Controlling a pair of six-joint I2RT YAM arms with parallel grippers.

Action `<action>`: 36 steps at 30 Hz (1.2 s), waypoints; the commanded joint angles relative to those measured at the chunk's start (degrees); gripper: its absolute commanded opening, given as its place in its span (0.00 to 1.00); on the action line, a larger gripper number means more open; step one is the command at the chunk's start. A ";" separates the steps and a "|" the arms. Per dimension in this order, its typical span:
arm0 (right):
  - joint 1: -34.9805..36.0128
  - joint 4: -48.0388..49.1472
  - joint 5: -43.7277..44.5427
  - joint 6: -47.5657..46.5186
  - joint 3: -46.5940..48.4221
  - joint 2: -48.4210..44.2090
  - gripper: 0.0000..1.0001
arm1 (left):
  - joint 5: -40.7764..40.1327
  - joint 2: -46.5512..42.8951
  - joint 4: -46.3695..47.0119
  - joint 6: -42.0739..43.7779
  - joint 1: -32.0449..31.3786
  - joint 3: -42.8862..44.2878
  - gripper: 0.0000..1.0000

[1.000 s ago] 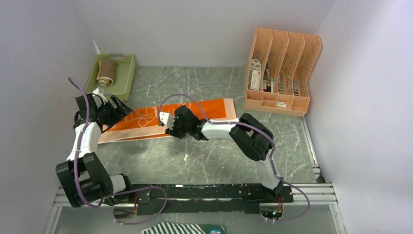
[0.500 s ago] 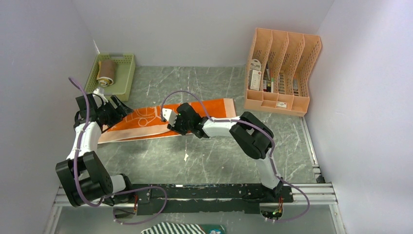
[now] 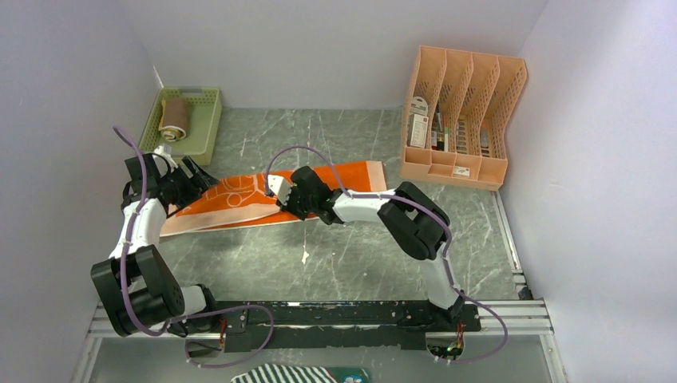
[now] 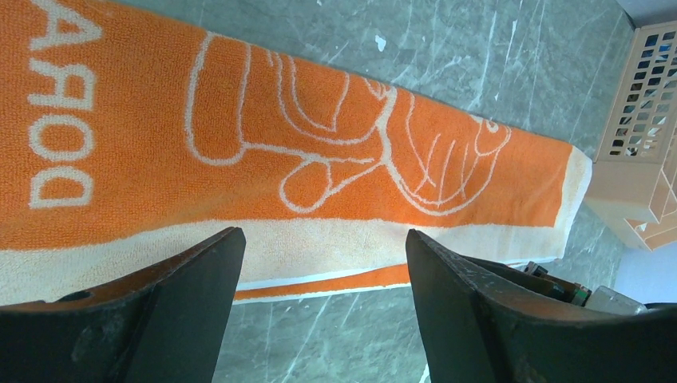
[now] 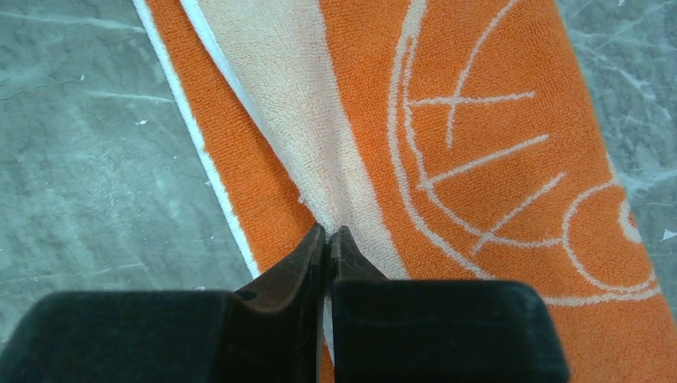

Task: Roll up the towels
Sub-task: Fold the towel at the center of the board.

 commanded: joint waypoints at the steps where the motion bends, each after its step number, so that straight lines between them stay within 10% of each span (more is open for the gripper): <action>1: -0.19 -1.57 -2.52 1.32 -1.41 -3.51 0.01 | 1.07 0.66 0.32 0.69 -0.29 0.57 0.85; 13: -0.23 -4.15 -3.16 1.04 -4.33 -3.57 0.03 | -2.43 0.73 -1.10 0.69 -0.34 1.12 0.86; 20: -1.37 -1.74 -4.33 3.77 -5.39 -9.15 0.37 | -7.46 1.02 -3.05 2.80 -0.27 2.25 0.87; 26: -13.28 14.53 -19.88 19.87 -10.93 -16.42 0.43 | -9.96 5.40 -3.54 2.09 1.53 5.36 0.87; 36: -26.23 12.31 -6.07 30.67 -9.03 -11.40 0.41 | -9.75 16.54 -3.37 2.52 5.05 12.33 0.65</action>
